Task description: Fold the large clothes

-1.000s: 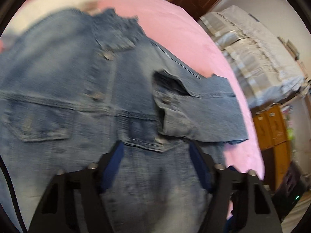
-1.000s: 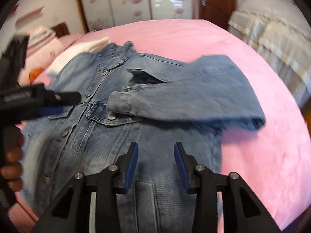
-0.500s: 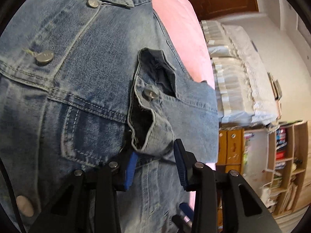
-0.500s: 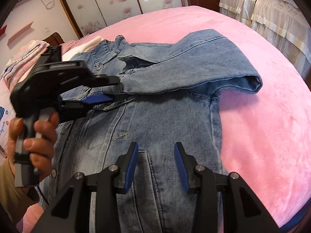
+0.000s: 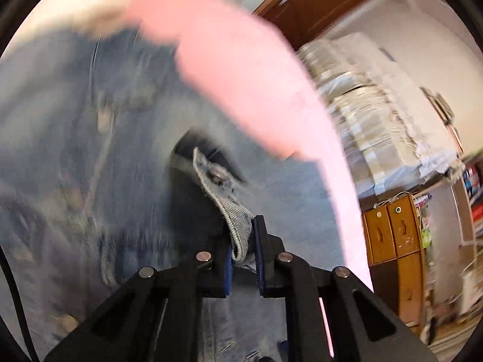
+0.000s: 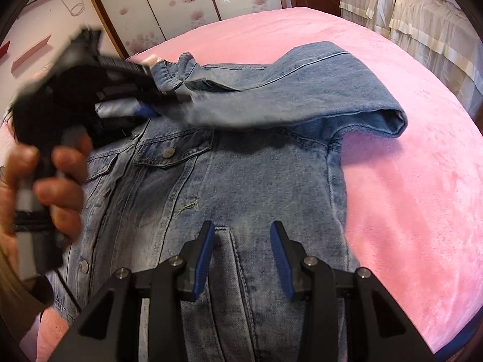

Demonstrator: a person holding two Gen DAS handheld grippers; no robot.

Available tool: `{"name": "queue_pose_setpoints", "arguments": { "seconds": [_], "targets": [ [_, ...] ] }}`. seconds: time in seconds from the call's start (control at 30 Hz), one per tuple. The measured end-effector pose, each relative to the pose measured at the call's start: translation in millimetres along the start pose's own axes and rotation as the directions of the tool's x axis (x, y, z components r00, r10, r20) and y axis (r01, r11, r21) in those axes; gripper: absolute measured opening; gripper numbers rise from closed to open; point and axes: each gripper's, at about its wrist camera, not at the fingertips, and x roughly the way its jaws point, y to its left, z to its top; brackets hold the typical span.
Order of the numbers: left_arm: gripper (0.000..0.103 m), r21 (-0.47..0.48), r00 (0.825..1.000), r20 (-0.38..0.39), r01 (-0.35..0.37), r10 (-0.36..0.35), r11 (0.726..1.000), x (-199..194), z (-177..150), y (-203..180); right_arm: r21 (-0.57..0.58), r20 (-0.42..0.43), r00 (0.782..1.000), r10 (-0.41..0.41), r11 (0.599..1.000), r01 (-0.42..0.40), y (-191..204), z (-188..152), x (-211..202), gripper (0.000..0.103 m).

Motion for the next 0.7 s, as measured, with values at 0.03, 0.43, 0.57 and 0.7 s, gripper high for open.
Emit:
{"name": "queue_pose_setpoints", "arguments": {
  "seconds": [0.03,0.43,0.57,0.7],
  "targets": [
    [0.010,0.035,0.999,0.036,-0.004,0.003,0.999,-12,9,-11,0.001,0.003,1.000,-0.003,1.000,0.003,0,1,-1,0.039],
    [0.010,0.152,0.960,0.242,-0.178,0.138,0.972,-96,72,20,0.012,-0.002,1.000,-0.008,1.000,0.008,4,8,2,0.039],
    [0.010,0.100,0.957,0.176,-0.249,0.229,0.963,-87,54,81,-0.011,-0.008,1.000,-0.022,1.000,0.022,10,9,3,0.039],
    [0.009,0.028,0.963,0.107,-0.251,0.247,0.968,-76,38,122,0.001,0.000,0.999,-0.050,0.999,0.050,2,15,1,0.042]
  ]
}}
